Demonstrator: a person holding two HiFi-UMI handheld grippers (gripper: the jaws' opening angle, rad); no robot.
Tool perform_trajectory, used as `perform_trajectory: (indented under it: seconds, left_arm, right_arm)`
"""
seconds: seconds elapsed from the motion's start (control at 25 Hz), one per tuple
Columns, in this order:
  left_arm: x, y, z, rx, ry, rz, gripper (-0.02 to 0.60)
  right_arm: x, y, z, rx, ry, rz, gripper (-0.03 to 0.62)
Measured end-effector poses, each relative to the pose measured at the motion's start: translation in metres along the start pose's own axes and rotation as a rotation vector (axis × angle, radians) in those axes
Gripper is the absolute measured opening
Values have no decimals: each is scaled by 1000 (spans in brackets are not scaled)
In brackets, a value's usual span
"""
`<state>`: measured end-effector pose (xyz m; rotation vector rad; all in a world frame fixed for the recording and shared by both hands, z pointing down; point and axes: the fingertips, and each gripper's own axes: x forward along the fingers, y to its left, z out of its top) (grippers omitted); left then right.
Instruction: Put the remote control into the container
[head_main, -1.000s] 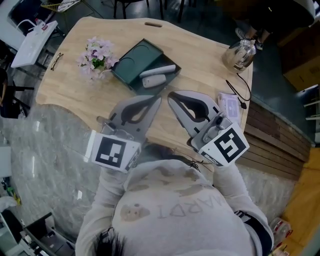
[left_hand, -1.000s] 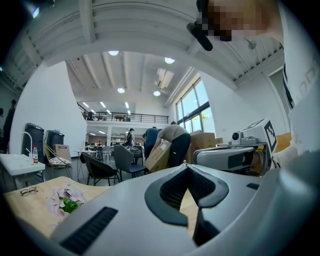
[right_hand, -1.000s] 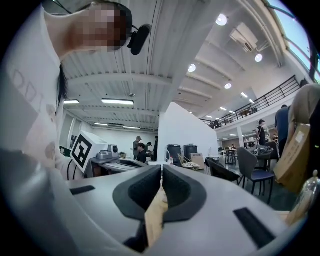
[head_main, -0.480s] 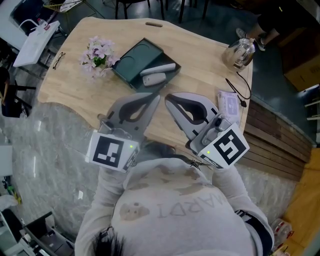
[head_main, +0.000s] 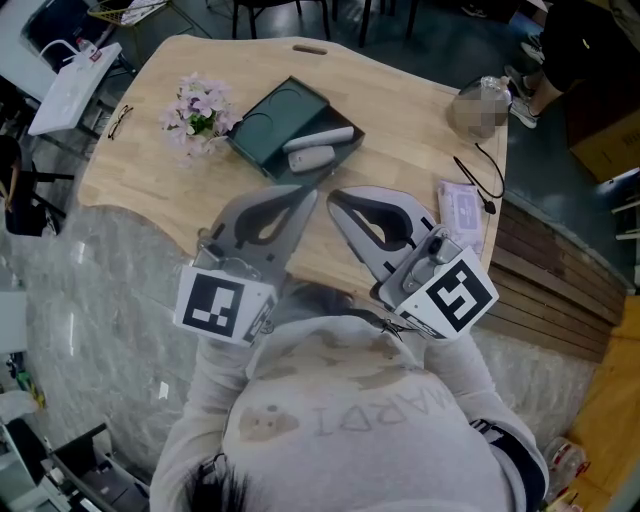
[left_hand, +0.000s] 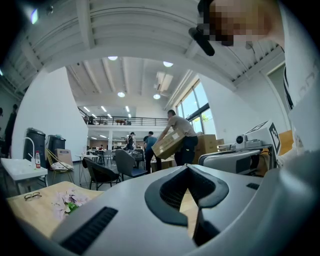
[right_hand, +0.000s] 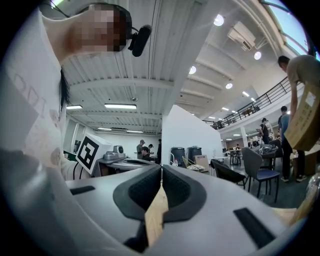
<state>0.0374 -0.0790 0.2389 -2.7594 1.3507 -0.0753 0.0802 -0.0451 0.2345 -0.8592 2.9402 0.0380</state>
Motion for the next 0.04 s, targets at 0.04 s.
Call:
perform_trajectory:
  seconds: [0.04]
  left_arm:
    - [0,1,0,0,0,1,0]
  right_arm:
    - [0,1,0,0,1,2,23]
